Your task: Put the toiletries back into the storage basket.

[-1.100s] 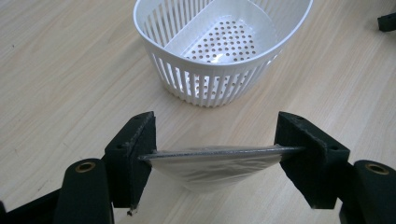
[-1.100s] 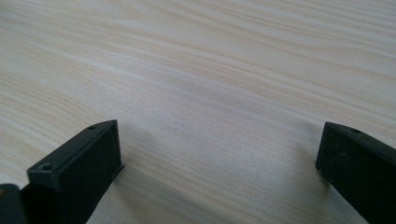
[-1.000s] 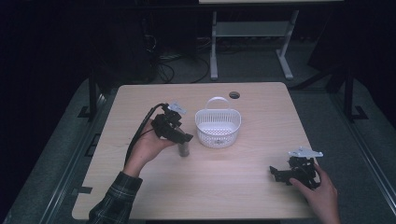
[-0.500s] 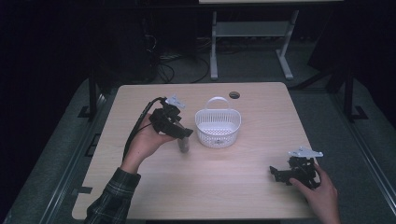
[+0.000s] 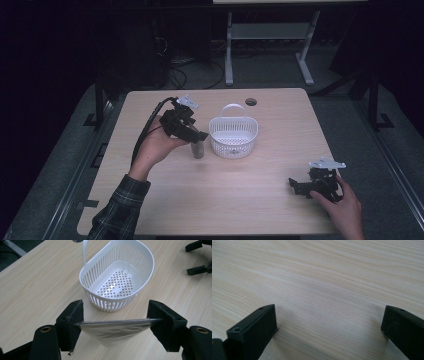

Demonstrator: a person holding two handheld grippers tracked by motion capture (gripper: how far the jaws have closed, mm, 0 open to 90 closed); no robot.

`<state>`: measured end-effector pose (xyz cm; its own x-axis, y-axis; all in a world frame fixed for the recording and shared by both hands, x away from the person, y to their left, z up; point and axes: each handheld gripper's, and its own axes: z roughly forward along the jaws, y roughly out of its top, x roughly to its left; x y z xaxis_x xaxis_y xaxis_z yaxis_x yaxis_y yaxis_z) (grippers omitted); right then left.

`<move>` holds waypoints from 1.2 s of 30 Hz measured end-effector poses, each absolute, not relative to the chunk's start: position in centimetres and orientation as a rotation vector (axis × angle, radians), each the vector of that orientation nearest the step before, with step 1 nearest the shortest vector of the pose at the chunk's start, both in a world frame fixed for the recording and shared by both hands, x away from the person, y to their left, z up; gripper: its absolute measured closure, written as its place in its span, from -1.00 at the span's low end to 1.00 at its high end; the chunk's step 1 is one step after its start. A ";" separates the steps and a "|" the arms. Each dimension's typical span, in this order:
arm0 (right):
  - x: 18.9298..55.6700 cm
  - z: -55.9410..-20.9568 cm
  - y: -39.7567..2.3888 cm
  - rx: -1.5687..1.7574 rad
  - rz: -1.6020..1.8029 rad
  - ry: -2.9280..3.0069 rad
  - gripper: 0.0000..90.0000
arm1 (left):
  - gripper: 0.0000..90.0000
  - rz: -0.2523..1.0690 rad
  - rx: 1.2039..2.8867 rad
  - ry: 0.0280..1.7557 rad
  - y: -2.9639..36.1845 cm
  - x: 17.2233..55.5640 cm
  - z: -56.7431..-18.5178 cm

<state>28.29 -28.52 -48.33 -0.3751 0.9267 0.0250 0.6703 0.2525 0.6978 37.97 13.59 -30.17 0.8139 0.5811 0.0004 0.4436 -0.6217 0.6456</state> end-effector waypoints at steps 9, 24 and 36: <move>28.3 -48.3 -28.5 1.457 0.890 2.139 -1.00 | -0.34 0.283 2.334 0.740 13.2 38.2 -28.8; 28.3 -48.3 -28.5 1.457 0.889 2.139 -1.00 | -0.34 0.298 2.311 0.716 12.3 38.8 -26.4; 28.3 -48.3 -28.5 1.458 0.891 2.137 -1.00 | -0.34 0.299 2.307 0.696 11.3 39.4 -25.0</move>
